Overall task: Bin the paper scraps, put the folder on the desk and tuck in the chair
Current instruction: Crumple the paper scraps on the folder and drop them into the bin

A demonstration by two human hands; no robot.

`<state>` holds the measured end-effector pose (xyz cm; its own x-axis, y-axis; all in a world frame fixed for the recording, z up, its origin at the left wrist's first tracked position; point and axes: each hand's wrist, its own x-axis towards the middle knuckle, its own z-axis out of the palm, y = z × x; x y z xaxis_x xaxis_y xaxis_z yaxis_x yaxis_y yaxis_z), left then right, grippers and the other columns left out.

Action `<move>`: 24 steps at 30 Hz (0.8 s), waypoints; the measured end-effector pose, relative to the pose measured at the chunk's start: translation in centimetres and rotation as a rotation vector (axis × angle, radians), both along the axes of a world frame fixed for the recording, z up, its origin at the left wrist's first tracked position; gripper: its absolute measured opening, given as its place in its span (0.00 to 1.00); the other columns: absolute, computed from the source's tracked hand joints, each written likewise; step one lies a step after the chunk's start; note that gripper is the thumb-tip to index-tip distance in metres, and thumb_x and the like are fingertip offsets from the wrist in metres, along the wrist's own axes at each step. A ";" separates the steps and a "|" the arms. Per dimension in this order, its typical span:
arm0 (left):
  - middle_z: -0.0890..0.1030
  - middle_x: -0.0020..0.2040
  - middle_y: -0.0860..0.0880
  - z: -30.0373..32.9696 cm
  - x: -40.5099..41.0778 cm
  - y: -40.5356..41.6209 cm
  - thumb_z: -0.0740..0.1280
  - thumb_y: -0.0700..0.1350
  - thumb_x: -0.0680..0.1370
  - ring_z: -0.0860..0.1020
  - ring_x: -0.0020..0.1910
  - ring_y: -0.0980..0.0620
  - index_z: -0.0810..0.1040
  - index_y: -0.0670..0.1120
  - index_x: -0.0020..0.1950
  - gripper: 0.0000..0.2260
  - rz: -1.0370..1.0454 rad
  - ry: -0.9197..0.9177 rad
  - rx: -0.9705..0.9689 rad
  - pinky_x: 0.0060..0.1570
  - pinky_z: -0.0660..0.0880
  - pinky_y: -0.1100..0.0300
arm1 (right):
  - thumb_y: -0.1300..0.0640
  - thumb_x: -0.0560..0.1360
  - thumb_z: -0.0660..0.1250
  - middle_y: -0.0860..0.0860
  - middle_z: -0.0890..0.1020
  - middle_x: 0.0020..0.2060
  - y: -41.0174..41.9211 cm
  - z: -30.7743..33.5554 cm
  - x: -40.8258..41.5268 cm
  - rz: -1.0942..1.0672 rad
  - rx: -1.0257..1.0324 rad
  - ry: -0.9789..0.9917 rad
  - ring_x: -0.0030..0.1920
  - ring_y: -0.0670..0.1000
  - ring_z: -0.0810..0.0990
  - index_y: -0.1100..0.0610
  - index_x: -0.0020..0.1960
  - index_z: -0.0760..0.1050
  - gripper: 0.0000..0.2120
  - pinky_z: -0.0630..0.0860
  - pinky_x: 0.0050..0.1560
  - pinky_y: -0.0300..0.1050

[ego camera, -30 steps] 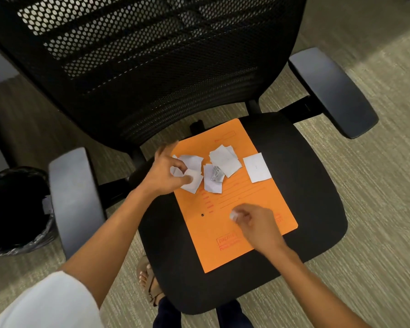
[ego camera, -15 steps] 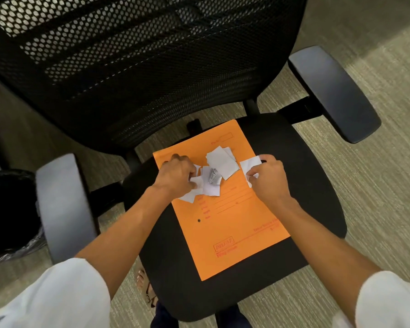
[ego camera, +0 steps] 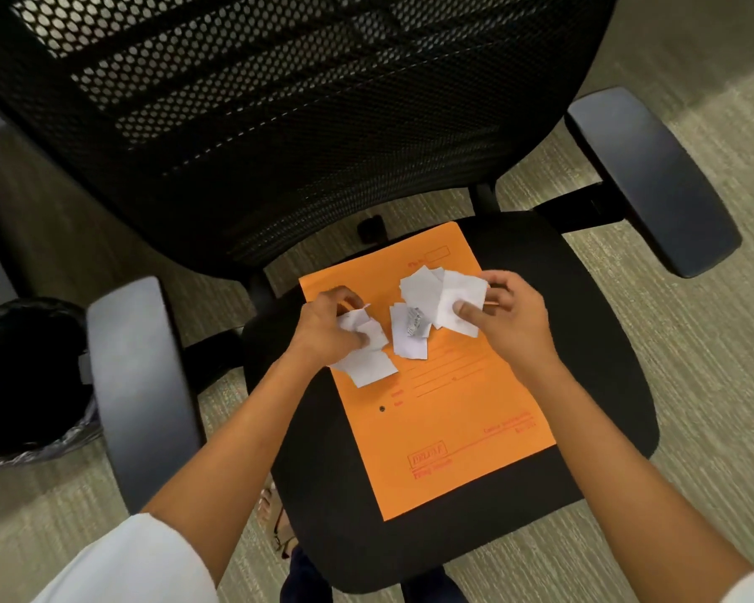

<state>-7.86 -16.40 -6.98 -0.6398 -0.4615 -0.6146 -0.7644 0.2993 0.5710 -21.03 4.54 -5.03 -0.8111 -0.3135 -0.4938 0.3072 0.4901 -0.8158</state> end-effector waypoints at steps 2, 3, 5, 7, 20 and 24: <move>0.81 0.57 0.47 0.2 0.4 -0.3 0.78 0.39 0.70 0.78 0.56 0.50 0.82 0.46 0.57 0.17 0.030 0.015 0.020 0.49 0.71 0.60 | 0.60 0.69 0.80 0.49 0.82 0.56 -1.6 -0.4 -0.8 0.091 -0.015 -0.021 0.50 0.51 0.85 0.53 0.60 0.77 0.22 0.80 0.39 0.41; 0.82 0.57 0.47 0.4 0.5 -0.3 0.78 0.39 0.70 0.78 0.55 0.51 0.83 0.45 0.57 0.16 0.047 0.013 0.030 0.49 0.71 0.60 | 0.60 0.68 0.80 0.49 0.80 0.59 -2.3 -0.7 -1.2 0.136 -0.007 -0.037 0.50 0.52 0.85 0.53 0.61 0.77 0.24 0.80 0.39 0.41; 0.83 0.55 0.47 0.5 0.8 -0.5 0.78 0.39 0.71 0.79 0.53 0.50 0.84 0.43 0.55 0.13 0.098 0.011 0.043 0.48 0.72 0.59 | 0.59 0.65 0.82 0.48 0.76 0.61 -3.8 -1.4 -1.6 0.260 0.102 0.012 0.52 0.54 0.84 0.53 0.64 0.75 0.30 0.81 0.41 0.46; 0.84 0.54 0.46 0.4 0.9 -0.6 0.78 0.40 0.70 0.81 0.54 0.48 0.85 0.43 0.53 0.12 0.163 0.023 0.066 0.48 0.74 0.56 | 0.57 0.62 0.83 0.52 0.76 0.59 -4.8 -2.4 -1.6 0.407 0.295 0.156 0.54 0.56 0.81 0.53 0.67 0.74 0.35 0.81 0.50 0.52; 0.84 0.48 0.41 0.3 2.9 -0.3 0.80 0.38 0.67 0.83 0.51 0.42 0.83 0.45 0.40 0.08 0.473 0.093 0.210 0.51 0.82 0.46 | 0.59 0.73 0.75 0.49 0.79 0.31 -3.8 -2.7 0.3 0.381 0.392 0.171 0.34 0.46 0.75 0.58 0.41 0.83 0.04 0.70 0.35 0.36; 0.85 0.49 0.42 0.5 3.2 -0.3 0.80 0.38 0.67 0.83 0.51 0.42 0.82 0.47 0.40 0.10 0.647 0.143 0.225 0.52 0.82 0.44 | 0.56 0.72 0.77 0.51 0.86 0.47 -2.5 -0.4 -0.2 0.181 0.228 -0.104 0.50 0.51 0.84 0.55 0.52 0.85 0.09 0.81 0.52 0.49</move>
